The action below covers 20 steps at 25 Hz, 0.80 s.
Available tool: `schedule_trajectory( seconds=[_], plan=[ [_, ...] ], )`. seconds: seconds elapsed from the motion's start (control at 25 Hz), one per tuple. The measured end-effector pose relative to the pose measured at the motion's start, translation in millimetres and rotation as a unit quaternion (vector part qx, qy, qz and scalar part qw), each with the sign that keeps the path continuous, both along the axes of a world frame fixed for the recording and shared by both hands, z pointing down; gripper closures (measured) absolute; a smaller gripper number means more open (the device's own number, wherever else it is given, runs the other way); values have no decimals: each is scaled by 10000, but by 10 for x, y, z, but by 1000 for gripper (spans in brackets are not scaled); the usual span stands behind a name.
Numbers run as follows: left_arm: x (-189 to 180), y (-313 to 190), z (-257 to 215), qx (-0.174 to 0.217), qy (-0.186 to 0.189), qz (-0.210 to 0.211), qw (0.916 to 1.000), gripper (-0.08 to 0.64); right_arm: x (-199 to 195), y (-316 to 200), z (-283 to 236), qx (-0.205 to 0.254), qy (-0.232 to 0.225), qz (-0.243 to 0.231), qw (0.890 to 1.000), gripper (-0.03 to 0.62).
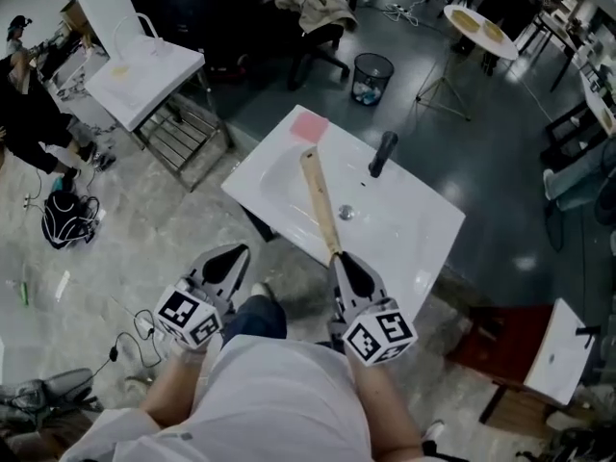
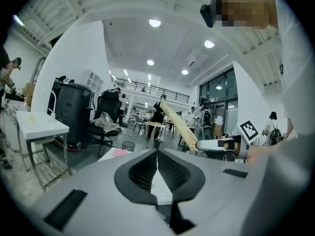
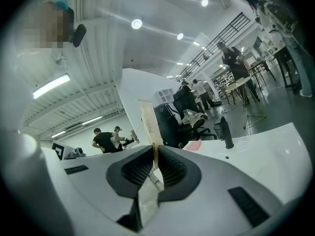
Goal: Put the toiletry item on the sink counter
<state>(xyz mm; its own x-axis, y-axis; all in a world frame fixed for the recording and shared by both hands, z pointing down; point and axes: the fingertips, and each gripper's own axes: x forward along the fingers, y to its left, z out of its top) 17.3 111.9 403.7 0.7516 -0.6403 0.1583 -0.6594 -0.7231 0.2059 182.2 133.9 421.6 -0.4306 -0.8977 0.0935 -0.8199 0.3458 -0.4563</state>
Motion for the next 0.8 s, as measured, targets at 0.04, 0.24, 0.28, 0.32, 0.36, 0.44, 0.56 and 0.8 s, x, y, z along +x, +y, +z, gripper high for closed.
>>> schedule_trajectory(
  seconds=[0.04,0.24,0.28,0.32,0.36,0.44,0.56,0.8],
  plan=[
    [-59,-126,19,-13,16,30,10000,543,-53,-115,26,-30,1,36,10000,549],
    [-388,-775,65,-83,49,261,9996,543,-374,-716,64,-157,-62,267,9995,549],
    [-447,-903,63,-105,57,314,9994,543,-431,-832,60,-189,-69,321,9993,549],
    [-503,-1026,59,-126,65,369,9992,543,-487,-947,57,-219,-76,373,9990,549],
    [-556,-1144,52,-144,67,426,9990,543,-542,-1060,54,-247,-83,425,9988,549],
    [-655,-1362,40,-174,47,544,9984,543,-649,-1271,51,-310,-124,524,9981,549],
    [-795,-1617,28,-238,3,714,9972,543,-794,-1498,56,-431,-251,694,9963,549],
    [-1034,-1923,30,-374,-58,912,9951,543,-1027,-1792,99,-633,-414,923,9929,549]
  ],
)
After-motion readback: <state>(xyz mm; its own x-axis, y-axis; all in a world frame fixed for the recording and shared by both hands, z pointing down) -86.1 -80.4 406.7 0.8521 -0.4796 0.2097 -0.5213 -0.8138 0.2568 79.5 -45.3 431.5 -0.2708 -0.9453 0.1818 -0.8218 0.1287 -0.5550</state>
